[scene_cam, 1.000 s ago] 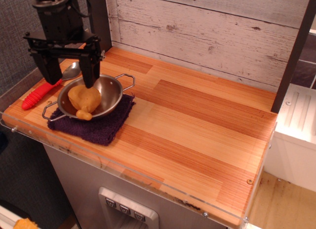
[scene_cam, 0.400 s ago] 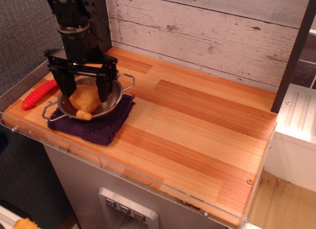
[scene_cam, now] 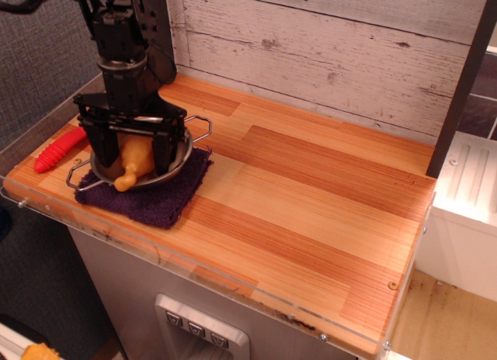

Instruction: PICK UP THE LEG PIECE AND PUT ANOTHER SIDE OF THE TABLE

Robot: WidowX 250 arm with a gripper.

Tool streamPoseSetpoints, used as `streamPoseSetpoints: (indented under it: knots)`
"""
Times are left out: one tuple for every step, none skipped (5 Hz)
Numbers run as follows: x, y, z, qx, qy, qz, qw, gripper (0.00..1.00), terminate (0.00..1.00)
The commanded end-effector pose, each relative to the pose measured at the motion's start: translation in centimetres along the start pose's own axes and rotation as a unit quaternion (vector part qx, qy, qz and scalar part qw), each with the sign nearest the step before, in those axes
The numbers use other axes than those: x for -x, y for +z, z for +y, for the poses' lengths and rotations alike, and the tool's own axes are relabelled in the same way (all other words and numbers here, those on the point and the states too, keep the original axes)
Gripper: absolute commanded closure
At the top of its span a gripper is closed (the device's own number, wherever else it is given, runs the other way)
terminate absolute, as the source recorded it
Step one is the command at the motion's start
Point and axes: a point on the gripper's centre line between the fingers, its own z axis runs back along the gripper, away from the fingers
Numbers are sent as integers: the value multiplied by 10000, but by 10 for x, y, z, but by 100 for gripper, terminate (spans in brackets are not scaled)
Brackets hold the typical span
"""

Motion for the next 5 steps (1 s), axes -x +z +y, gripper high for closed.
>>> streamPoseSetpoints:
  knots:
    - [-3, 5, 1, 29, 38, -60, 10000, 0, 0]
    - [-3, 15, 1, 112, 75, -270, 9995, 100, 0]
    - [-1, 34, 1, 92, 93, -535, 9985, 100, 0]
    - [2, 52, 0, 117, 150, -805, 9966, 100, 0]
    - [3, 71, -18, 155, -124, -1026, 9945, 100, 0]
